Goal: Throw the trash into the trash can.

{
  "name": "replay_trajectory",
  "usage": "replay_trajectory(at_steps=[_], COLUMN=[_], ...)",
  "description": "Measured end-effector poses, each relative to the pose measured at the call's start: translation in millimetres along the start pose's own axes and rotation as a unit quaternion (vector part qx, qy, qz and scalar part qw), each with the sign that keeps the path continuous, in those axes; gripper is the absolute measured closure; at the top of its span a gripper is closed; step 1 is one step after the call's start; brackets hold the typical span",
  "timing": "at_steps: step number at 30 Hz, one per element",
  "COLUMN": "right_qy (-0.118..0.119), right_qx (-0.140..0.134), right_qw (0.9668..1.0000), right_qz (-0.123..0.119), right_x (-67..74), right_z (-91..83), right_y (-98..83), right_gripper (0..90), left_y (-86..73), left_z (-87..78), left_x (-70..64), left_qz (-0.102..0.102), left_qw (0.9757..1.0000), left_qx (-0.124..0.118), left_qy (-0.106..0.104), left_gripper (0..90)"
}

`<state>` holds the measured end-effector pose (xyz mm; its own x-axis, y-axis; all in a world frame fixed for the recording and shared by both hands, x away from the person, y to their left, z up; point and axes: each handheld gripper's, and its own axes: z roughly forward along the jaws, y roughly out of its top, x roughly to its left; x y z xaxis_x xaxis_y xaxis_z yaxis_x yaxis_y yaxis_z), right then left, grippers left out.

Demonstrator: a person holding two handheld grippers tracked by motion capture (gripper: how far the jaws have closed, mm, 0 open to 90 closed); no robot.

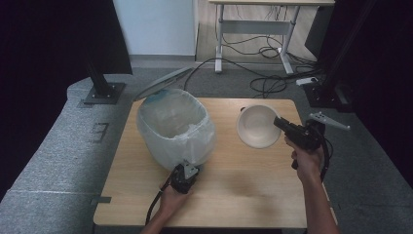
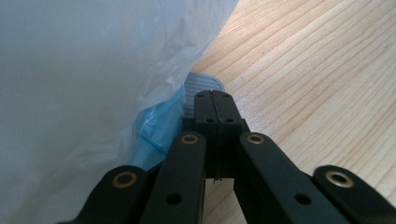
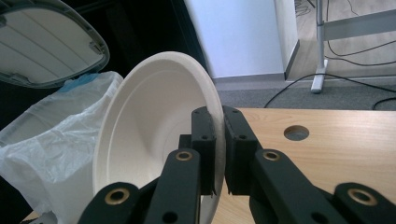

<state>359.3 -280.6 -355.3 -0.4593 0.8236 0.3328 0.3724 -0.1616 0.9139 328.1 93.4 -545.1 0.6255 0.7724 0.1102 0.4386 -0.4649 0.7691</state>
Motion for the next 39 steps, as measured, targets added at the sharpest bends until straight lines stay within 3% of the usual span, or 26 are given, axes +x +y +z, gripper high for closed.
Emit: replay_trajectory(at_steps=[14,39], right_qy=[0.002,0.031], right_qx=[0.005,0.0], right_qw=[0.9999,0.999], right_qz=[-0.015,-0.033], right_x=[13.7,52.4], right_z=[11.2,36.4], right_y=[8.5,33.6], right_gripper=[83.5,83.5], left_y=[0.0,0.0], left_z=[0.0,0.1], left_x=[0.0,0.2], left_qz=[0.0,0.0], left_qw=[1.0,1.0], left_qx=[0.0,-0.001], left_qy=[0.0,-0.001], left_gripper=[90.0,90.0])
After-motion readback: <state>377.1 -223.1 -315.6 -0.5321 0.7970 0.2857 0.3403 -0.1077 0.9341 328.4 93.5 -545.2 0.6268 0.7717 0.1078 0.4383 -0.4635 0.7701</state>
